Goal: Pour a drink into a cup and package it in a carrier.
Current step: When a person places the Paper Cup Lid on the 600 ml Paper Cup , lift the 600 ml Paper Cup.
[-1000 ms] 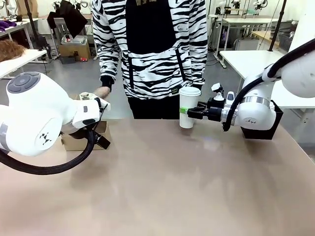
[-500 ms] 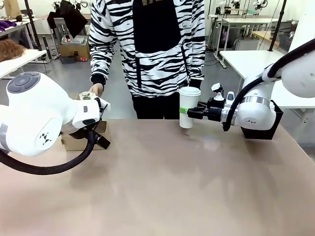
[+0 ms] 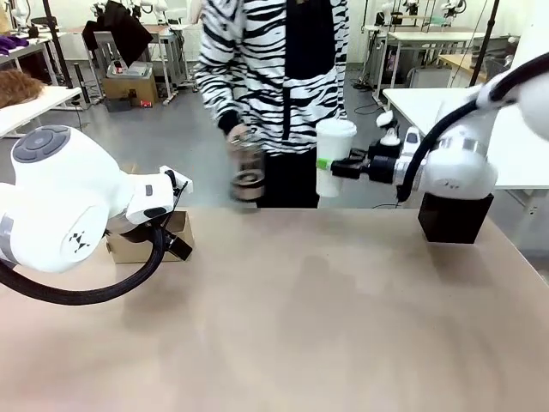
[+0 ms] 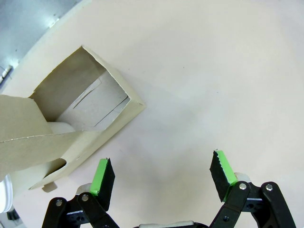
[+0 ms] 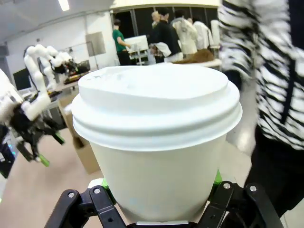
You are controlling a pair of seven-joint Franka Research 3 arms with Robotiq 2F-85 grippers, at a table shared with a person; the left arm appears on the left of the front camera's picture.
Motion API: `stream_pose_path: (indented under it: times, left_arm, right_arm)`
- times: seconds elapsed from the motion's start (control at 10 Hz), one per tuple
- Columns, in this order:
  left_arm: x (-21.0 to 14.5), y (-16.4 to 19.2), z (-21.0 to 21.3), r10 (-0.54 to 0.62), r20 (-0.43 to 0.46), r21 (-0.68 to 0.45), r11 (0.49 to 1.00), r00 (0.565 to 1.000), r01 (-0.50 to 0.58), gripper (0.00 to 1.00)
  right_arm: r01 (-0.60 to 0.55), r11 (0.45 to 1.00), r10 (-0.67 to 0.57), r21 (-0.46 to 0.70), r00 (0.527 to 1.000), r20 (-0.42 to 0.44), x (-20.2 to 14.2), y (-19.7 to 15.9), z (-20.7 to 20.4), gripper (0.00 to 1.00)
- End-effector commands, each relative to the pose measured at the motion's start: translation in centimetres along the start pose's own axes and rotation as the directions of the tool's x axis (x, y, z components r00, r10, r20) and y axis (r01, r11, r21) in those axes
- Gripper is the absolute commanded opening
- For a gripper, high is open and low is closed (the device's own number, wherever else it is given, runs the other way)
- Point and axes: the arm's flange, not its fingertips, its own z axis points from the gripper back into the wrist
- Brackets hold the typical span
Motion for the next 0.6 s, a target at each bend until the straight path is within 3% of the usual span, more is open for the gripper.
stream_pose_path:
  times: [0.0, 0.3, 0.5]
  left_arm:
    - [0.0, 0.0, 0.0, 0.001, 0.001, -0.001, 1.000, 1.000, -0.001, 1.00]
    - [0.0, 0.0, 0.0, 0.001, 0.001, -0.001, 1.000, 1.000, -0.001, 1.00]
    - [0.0, 0.0, 0.0, 0.001, 0.001, -0.001, 1.000, 1.000, -0.001, 1.00]
  right_arm:
    - [0.018, 1.000, -0.018, -0.007, 0.999, -0.030, 5.7, 3.8, 1.8, 0.81]
    - [0.010, 1.000, -0.010, 0.017, 0.999, -0.033, 15.0, 10.6, 5.8, 0.81]
    - [-0.027, 1.000, 0.027, -0.003, 0.999, -0.026, 18.2, 14.3, 7.5, 0.81]
